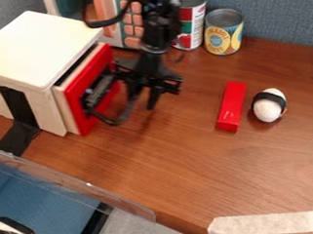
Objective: Open the drawer
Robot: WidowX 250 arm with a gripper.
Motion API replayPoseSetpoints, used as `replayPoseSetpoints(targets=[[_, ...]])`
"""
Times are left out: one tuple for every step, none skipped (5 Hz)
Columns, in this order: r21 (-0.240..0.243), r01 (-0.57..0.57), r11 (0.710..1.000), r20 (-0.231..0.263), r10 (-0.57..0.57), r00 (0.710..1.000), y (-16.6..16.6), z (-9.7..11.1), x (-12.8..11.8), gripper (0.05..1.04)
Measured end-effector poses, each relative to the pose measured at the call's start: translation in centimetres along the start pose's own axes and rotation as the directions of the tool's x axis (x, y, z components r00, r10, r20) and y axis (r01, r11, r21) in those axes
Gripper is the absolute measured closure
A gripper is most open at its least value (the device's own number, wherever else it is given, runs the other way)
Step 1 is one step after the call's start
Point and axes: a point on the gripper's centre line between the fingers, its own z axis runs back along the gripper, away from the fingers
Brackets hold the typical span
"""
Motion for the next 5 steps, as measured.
replayPoseSetpoints(targets=[[-0.051,-0.006,0.999,-0.025,0.004,1.0,-2.2,0.6,-0.1,0.895],[-0.106,0.018,0.994,-0.042,-0.023,0.999,-2.3,1.9,-2.0,0.931],[-0.116,0.022,0.993,-0.055,-0.029,0.998,-2.8,2.2,-2.3,0.931],[-0.138,0.019,0.99,-0.061,-0.028,0.998,-3.5,2.3,-2.6,0.931],[-0.149,0.027,0.988,-0.059,-0.036,0.998,-4.3,2.5,-2.8,0.932]])
